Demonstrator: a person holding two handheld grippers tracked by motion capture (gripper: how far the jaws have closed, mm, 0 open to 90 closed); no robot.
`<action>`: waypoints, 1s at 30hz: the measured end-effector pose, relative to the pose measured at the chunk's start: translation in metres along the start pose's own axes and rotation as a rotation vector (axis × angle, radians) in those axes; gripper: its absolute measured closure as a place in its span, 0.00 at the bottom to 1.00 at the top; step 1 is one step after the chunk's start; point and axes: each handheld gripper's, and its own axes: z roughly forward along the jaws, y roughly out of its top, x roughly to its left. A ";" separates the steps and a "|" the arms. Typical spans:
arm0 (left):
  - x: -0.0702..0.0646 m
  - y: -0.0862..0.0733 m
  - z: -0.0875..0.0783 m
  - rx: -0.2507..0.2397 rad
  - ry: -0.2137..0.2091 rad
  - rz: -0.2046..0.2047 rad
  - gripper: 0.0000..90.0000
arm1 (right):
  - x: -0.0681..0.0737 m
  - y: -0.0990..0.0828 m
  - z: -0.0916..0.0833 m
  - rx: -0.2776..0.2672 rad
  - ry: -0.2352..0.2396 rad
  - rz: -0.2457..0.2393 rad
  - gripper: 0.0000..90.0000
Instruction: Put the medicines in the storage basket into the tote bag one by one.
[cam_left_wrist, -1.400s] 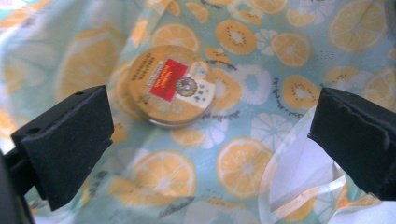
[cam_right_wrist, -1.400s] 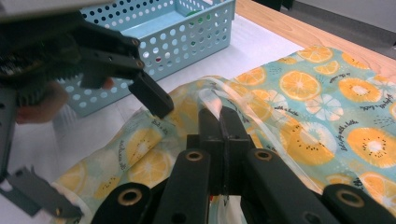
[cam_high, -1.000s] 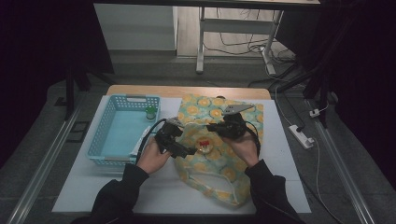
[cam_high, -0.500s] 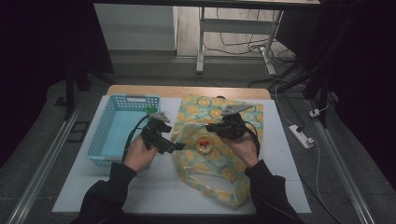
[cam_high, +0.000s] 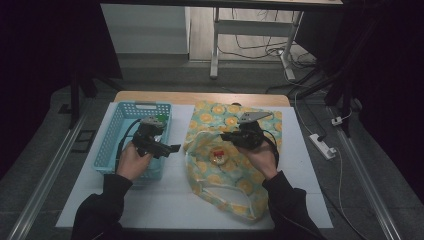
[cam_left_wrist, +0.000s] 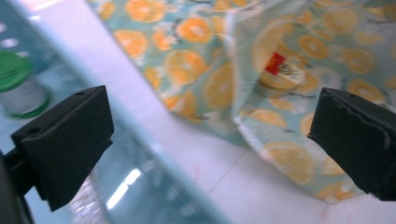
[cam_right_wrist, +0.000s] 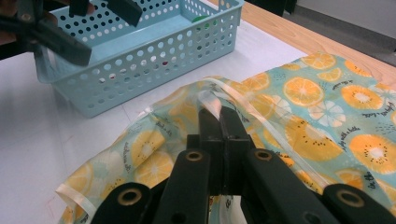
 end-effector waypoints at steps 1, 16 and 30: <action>0.002 -0.001 -0.002 0.007 0.012 -0.002 0.00 | 0.000 0.000 0.000 0.001 -0.001 0.000 1.00; 0.041 -0.015 -0.012 0.104 0.162 -0.085 0.00 | 0.001 0.000 0.001 -0.008 -0.002 -0.005 1.00; 0.061 -0.027 0.011 0.253 0.160 -0.119 0.00 | 0.000 0.000 -0.001 -0.010 -0.001 -0.004 1.00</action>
